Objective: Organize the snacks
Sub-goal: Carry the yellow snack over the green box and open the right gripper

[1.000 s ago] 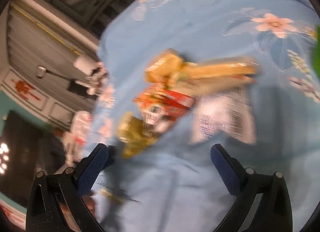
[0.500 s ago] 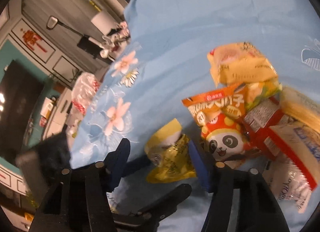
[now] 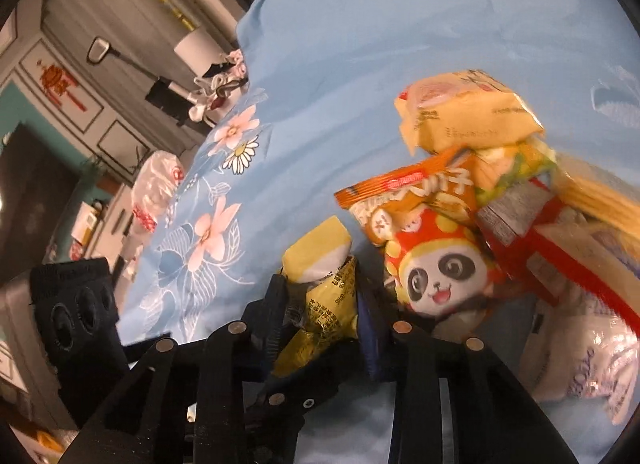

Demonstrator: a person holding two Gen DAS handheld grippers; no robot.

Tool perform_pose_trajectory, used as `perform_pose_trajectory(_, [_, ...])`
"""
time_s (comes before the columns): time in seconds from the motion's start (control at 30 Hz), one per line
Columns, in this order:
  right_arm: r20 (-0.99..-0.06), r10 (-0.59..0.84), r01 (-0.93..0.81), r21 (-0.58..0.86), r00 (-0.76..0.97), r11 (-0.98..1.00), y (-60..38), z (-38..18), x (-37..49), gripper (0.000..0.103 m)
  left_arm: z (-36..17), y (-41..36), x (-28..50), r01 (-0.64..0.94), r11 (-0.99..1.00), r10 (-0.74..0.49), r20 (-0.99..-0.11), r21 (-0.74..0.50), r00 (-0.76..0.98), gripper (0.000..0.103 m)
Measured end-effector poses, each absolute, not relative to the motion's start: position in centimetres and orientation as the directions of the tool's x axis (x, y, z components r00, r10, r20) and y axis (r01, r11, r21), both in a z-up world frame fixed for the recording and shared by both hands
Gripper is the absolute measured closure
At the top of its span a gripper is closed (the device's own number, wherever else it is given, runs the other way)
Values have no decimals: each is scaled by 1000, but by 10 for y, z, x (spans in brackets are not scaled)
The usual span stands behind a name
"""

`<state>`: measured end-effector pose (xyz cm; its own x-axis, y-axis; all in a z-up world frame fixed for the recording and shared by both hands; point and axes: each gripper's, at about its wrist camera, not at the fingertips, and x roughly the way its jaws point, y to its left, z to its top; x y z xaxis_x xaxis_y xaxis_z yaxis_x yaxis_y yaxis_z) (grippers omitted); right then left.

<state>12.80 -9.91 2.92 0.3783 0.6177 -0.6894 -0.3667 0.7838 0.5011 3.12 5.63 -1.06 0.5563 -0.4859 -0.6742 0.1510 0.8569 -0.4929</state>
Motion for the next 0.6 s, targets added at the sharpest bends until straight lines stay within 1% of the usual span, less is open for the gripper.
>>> perform_pose_trajectory(0.07, [-676, 627, -353, 520, 386, 778, -106, 31, 125, 68, -8, 56, 27, 129, 825, -518, -647, -550, 559, 68])
perform_pose_trajectory(0.13, [-666, 624, -346, 519, 408, 781, -112, 35, 119, 68, -3, 49, 22, 126, 814, -527, -631, -567, 569, 68])
perform_pose_trajectory(0.2, [-670, 611, -343, 505, 421, 792, -114, 41, 113, 68, 8, 39, 16, 142, 830, -516, -646, -540, 562, 68])
perform_pose_trajectory(0.27, [-646, 627, -352, 518, 436, 779, -122, 47, 104, 68, 22, 30, 4, 180, 850, -500, -650, -496, 573, 68])
perform_pose_trajectory(0.37, [-608, 648, -360, 539, 459, 761, -134, 64, 88, 68, 36, 27, -12, 231, 836, -528, -610, -498, 591, 69])
perform_pose_trajectory(0.5, [-594, 627, -375, 503, 505, 778, -144, 86, 63, 68, 55, 15, -26, 273, 816, -562, -590, -509, 580, 69])
perform_pose_trajectory(0.6, [-570, 617, -365, 501, 543, 785, -160, 99, 43, 68, 73, -5, -41, 340, 818, -570, -580, -464, 581, 69])
